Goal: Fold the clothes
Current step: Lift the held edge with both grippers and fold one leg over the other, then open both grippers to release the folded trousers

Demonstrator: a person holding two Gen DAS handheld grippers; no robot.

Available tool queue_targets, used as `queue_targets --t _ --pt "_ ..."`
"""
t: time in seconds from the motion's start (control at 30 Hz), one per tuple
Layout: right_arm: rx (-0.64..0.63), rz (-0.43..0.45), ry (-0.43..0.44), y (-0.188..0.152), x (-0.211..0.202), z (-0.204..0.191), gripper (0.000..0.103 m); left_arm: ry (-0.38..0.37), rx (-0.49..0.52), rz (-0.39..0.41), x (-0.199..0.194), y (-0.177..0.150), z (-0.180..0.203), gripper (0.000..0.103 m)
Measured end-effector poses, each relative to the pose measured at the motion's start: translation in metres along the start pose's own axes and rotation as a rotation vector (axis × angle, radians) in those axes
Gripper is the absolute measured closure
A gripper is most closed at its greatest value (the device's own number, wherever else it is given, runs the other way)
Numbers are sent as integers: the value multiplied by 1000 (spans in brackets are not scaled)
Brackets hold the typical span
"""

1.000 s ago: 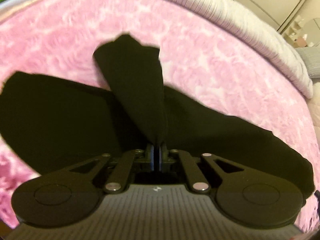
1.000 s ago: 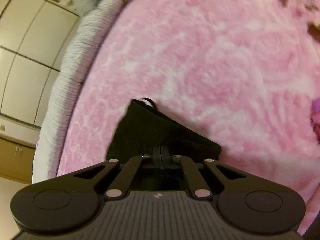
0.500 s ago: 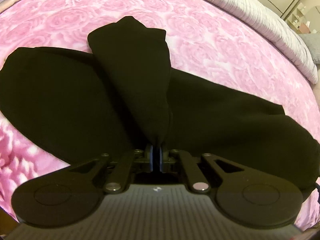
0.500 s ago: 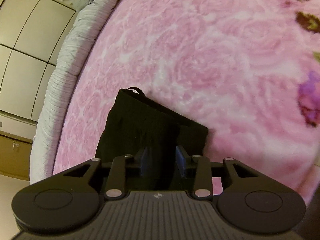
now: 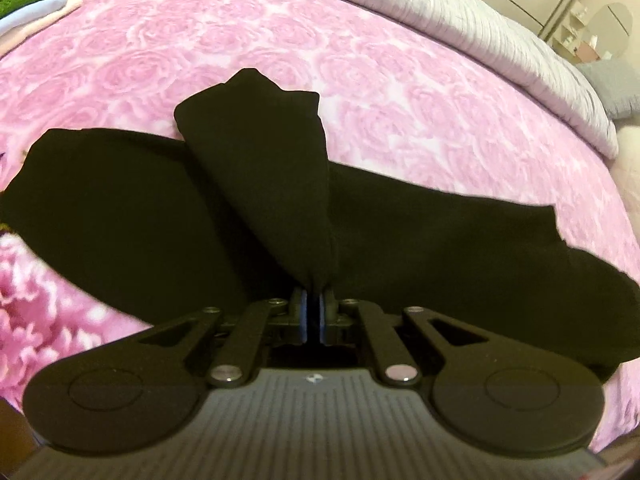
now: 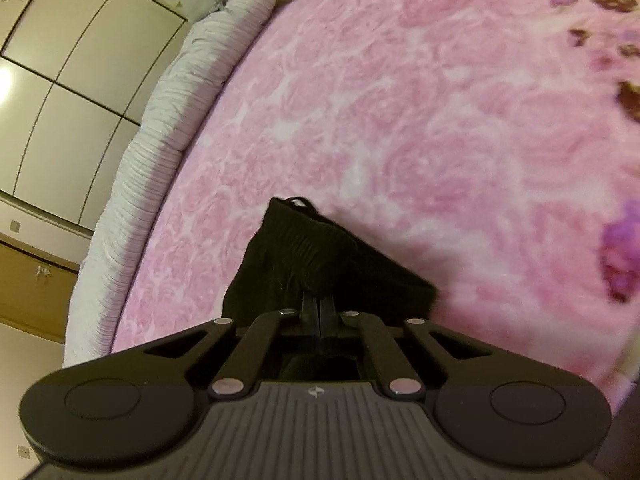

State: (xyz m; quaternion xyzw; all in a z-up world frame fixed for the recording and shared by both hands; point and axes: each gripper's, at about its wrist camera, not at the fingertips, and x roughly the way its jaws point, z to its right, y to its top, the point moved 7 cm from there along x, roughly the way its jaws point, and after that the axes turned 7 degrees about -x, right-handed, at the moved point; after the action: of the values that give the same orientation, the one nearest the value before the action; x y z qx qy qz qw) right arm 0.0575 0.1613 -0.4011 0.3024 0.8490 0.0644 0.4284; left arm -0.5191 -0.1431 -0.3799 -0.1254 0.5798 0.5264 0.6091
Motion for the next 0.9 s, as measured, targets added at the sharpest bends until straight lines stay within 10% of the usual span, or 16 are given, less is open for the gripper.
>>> queue_targets --t 0.43,0.67,0.9 --pt "-73 -61 -176 -19 10 14 101 80 -9 -57 23 -24 -12 93" --pt "-239 -80 -366 -23 4 -10 66 146 45 -66 -10 -18 -7 77" --pt "-350 -271 -250 -86 36 -71 78 204 22 -152 -13 1 -51 77"
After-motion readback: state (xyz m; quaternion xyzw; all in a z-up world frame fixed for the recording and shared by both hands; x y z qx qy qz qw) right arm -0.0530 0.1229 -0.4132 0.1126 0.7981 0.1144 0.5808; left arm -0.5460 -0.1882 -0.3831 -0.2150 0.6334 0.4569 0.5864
